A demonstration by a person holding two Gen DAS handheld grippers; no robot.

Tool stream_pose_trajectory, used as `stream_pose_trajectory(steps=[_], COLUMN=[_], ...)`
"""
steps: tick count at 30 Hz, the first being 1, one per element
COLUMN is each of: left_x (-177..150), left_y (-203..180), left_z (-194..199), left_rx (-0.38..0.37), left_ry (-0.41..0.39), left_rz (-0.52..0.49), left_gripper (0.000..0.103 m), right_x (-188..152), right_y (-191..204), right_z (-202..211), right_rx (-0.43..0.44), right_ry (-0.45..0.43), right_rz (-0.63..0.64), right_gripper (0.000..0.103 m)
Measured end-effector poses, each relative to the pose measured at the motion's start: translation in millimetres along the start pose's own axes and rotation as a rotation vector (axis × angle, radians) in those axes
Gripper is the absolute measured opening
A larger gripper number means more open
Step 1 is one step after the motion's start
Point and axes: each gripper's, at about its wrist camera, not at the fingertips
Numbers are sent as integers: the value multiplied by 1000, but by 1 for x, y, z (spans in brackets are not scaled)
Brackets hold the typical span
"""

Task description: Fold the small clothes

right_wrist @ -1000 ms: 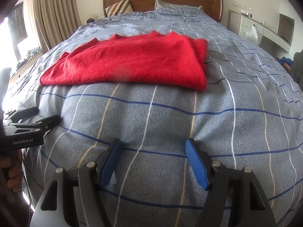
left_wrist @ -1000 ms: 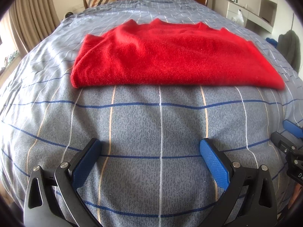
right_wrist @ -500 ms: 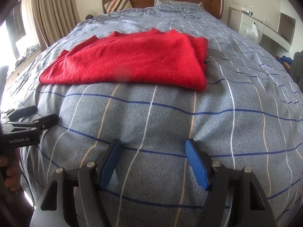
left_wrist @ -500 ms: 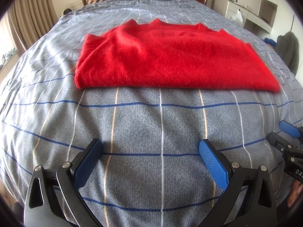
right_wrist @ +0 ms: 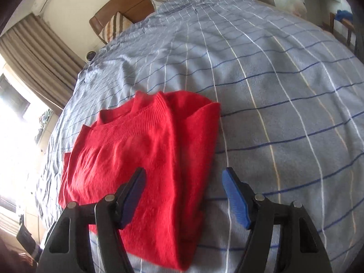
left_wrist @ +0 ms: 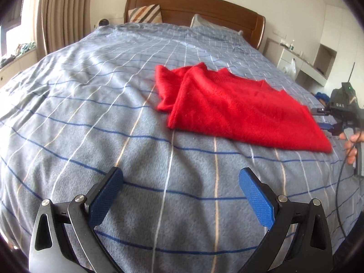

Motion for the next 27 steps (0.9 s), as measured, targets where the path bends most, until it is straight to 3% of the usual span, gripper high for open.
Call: stream_pose_trajectory(steps=[2, 4, 5, 8, 13, 16, 19, 21, 23, 25, 27], left_x=[-2, 1, 1, 1, 4, 1, -3, -6, -10, -13, -14], left_y=[1, -1, -1, 5, 31, 46, 51, 50, 50, 54, 60], left_z=[-3, -1, 0, -2, 1, 4, 5, 4, 5, 8, 12], left_rx=[27, 33, 33, 52, 79, 87, 127, 165, 191, 188, 180], left_ry=[13, -6, -10, 7, -2, -7, -4, 7, 18, 18, 15], left_rz=[-21, -43, -49, -37, 61, 106, 88, 55, 30, 32, 47], left_gripper=[102, 102, 102, 102, 102, 102, 102, 102, 102, 102, 102], right_x=[1, 0, 1, 5, 8, -4, -30, -54, -70, -75, -74], right_y=[0, 10, 17, 48, 151, 223, 281, 306, 314, 309, 305], right_z=[-25, -35, -34, -13, 11, -8, -45, -73, -96, -99, -85], right_rx=[19, -60, -80, -96, 19, 54, 35, 42, 122, 312, 406], right_ry=[61, 71, 70, 23, 8, 39, 80, 123, 218, 304, 307], right_rz=[-28, 1, 18, 41, 155, 265, 384, 445, 428, 326, 289], right_gripper=[65, 25, 13, 12, 12, 12, 12, 20, 20, 22, 31])
Point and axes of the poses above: each gripper's, at about its wrist camera, not at the fingertips, and z roughly against the way its jaws point, y to its left, x to its top, and after that the axes turned 9 degrees about -z, right-handed
